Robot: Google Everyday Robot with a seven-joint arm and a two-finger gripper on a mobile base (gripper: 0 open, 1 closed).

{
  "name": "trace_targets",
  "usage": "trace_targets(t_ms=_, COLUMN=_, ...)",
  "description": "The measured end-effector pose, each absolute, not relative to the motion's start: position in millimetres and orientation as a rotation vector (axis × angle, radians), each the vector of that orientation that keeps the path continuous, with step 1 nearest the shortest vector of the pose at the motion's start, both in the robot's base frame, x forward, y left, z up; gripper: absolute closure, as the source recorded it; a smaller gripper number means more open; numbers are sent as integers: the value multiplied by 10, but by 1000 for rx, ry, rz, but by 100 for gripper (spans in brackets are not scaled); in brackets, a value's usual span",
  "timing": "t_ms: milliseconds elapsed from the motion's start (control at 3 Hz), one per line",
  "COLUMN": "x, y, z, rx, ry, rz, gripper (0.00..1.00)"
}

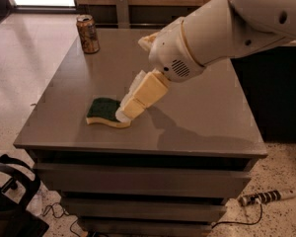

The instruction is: Move sponge near orange can

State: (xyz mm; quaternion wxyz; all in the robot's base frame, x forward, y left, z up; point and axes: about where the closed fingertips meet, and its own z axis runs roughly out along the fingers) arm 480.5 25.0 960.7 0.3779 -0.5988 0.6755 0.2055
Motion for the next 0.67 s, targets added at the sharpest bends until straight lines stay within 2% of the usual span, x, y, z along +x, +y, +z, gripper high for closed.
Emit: trace_targets(t_ms=667, x=5166, y=351, z=9282, rx=-1506, ry=1776, rz=539, gripper=0)
